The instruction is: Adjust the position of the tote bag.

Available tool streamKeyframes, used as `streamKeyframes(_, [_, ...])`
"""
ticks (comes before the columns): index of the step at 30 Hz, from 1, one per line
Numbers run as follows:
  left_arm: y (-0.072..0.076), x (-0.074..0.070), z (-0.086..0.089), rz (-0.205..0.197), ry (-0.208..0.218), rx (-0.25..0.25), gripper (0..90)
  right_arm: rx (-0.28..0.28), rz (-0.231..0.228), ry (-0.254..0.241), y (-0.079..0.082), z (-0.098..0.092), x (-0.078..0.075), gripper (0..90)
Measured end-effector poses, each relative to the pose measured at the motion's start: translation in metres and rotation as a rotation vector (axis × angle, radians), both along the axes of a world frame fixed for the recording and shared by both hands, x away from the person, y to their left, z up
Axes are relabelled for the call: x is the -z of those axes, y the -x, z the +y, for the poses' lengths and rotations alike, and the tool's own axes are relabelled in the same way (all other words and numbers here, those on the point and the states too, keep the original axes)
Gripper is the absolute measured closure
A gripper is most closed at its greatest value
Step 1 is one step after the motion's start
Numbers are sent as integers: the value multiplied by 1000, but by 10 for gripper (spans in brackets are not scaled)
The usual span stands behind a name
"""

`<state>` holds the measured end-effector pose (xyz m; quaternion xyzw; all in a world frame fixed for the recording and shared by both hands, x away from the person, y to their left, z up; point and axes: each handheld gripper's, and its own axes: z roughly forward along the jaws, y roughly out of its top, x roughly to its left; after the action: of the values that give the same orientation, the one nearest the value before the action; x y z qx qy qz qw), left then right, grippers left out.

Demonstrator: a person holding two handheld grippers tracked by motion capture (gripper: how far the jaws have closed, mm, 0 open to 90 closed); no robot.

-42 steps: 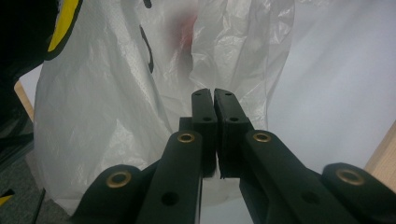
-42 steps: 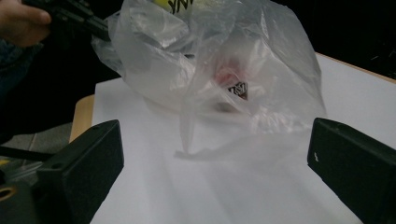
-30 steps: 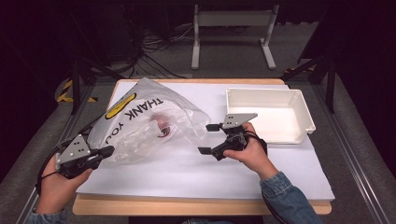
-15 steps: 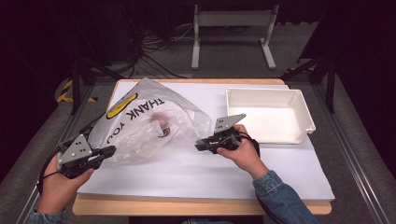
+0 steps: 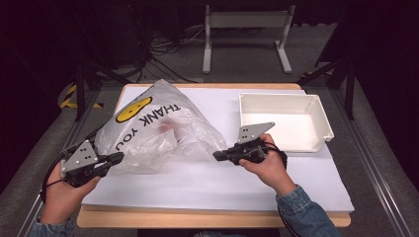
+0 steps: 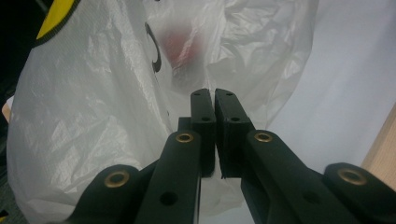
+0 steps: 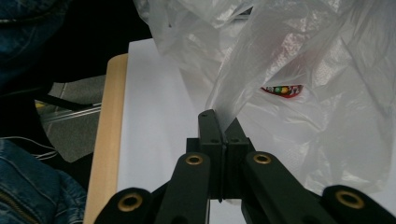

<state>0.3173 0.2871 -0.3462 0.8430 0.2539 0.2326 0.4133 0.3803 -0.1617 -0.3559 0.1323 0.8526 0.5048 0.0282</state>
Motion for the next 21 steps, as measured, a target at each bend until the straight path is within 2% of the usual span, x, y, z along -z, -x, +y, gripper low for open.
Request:
streamKeyframes(7, [-7, -3, -6, -11, 9, 22, 871, -10, -5, -24, 24, -11, -17, 899])
streamKeyframes(11, [-12, -4, -9, -18, 11, 33, 870, -12, -12, -31, 32, -14, -22, 899])
streamKeyframes(12, [-13, -5, -11, -18, 13, 36, 870, -15, -12, -36, 39, -17, -25, 899])
streamKeyframes(21, [-21, -11, -20, -45, 21, 72, 876, -32, -8, -46, 60, -23, -34, 899])
